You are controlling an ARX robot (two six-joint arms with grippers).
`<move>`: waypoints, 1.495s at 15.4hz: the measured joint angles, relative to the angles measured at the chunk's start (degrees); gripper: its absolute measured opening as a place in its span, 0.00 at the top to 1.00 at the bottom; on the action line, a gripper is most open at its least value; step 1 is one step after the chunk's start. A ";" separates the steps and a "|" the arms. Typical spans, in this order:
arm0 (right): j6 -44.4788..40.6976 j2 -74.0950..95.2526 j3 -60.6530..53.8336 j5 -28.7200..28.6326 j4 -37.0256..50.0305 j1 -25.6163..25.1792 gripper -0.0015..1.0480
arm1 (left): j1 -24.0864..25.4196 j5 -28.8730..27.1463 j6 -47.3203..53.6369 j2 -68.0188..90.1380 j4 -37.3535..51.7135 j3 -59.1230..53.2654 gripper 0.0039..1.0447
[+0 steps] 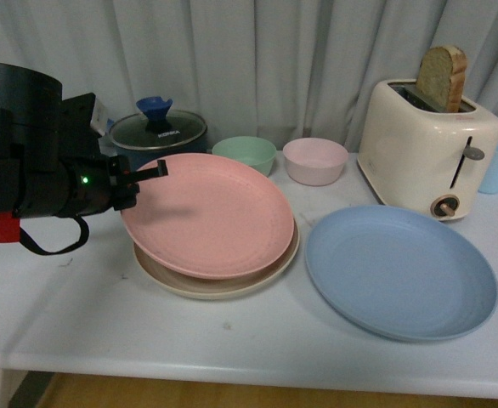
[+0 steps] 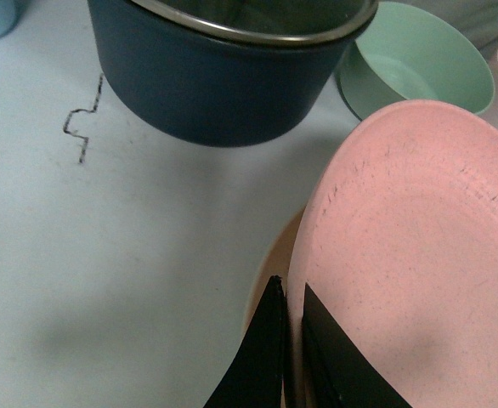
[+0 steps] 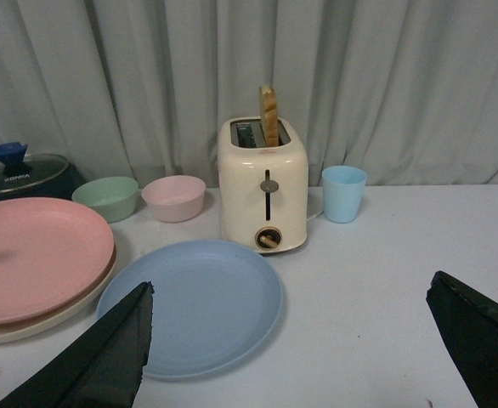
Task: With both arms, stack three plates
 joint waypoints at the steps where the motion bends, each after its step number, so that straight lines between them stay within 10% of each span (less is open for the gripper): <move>1: 0.00 0.00 0.00 0.00 0.00 0.00 0.06 | -0.42 0.26 -0.15 0.33 -0.11 -0.07 0.97; 3: 0.00 0.00 0.00 0.00 0.02 0.00 0.06 | -0.96 0.26 -0.28 0.92 -0.02 -0.09 0.97; 12: 0.00 0.00 0.00 0.00 0.00 0.00 0.06 | 1.09 -2.36 -1.70 -13.77 14.27 -11.32 0.06; 15: 0.00 0.00 0.00 0.00 0.00 0.00 0.06 | 2.60 -7.17 9.49 -24.90 34.36 -28.83 0.35; 20: 0.00 0.00 0.00 0.00 0.00 0.00 0.06 | 5.99 -3.21 13.79 -40.17 35.28 -46.12 0.95; 23: 0.00 0.00 0.00 0.00 0.02 0.00 0.06 | 6.82 -3.17 13.88 -49.55 31.63 -52.87 0.99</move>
